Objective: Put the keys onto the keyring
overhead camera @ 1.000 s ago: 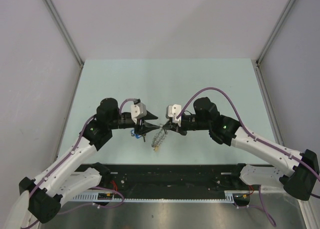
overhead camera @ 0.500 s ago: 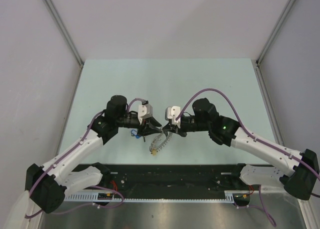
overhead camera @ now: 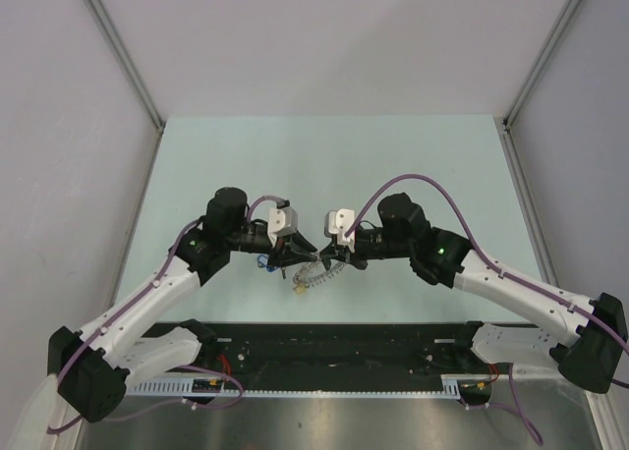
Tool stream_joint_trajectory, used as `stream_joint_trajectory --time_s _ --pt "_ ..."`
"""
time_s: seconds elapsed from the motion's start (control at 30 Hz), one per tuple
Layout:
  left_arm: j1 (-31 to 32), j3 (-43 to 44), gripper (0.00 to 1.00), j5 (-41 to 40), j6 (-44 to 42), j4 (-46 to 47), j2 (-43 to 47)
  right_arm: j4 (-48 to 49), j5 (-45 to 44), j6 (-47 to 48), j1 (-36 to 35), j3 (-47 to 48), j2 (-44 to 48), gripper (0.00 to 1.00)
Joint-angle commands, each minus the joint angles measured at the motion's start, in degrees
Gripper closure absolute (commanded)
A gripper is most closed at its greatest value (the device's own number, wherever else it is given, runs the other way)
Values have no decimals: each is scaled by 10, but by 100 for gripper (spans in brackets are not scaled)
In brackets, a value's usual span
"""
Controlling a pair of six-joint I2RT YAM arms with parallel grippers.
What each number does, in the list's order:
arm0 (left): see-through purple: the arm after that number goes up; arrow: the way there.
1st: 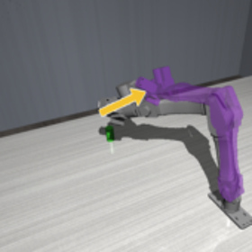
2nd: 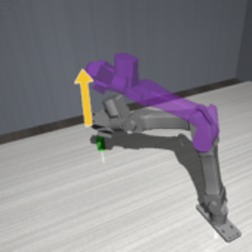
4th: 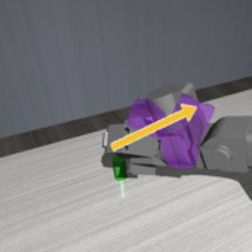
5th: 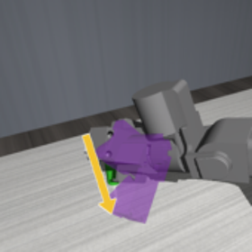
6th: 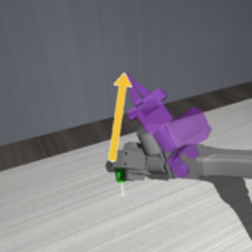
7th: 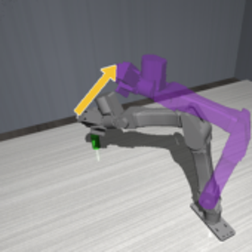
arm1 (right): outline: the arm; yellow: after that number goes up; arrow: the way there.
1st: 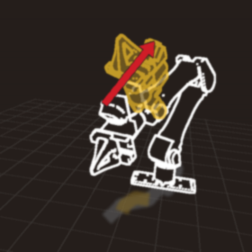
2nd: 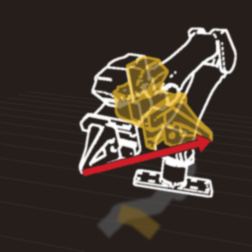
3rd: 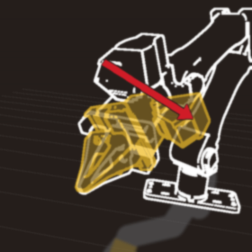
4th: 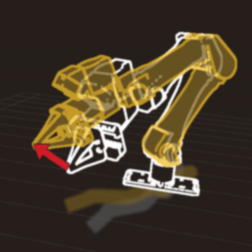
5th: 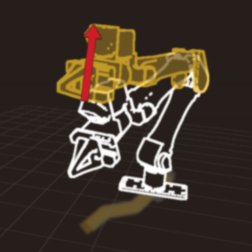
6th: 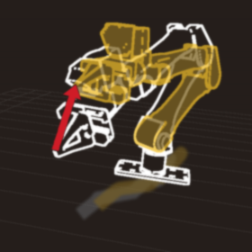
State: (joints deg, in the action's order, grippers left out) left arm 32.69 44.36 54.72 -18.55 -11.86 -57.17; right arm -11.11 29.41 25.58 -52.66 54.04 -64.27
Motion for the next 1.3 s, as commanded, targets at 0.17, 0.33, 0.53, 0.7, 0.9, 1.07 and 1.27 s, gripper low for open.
stream_joint_trajectory --time_s 0.17,0.33,0.53,0.7,0.9,1.07,1.27 --pt "2 14 73 28 -32 -19 13 29 6 6 -4 34 15 100" --pt "2 19 74 28 -33 -25 0 30 7 7 -4 34 14 100" --pt "3 21 79 41 -33 -27 -8 28 7 8 -5 34 12 100" --pt "4 23 85 52 -29 -26 -13 26 7 9 -6 34 8 100" --pt "7 24 91 54 -25 -26 -17 29 2 8 -9 34 5 100" --pt "7 24 100 42 -9 -13 -10 20 -15 5 -11 34 11 100" --pt "-6 -4 100 -19 70 64 36 7 -42 -2 -11 34 27 100"
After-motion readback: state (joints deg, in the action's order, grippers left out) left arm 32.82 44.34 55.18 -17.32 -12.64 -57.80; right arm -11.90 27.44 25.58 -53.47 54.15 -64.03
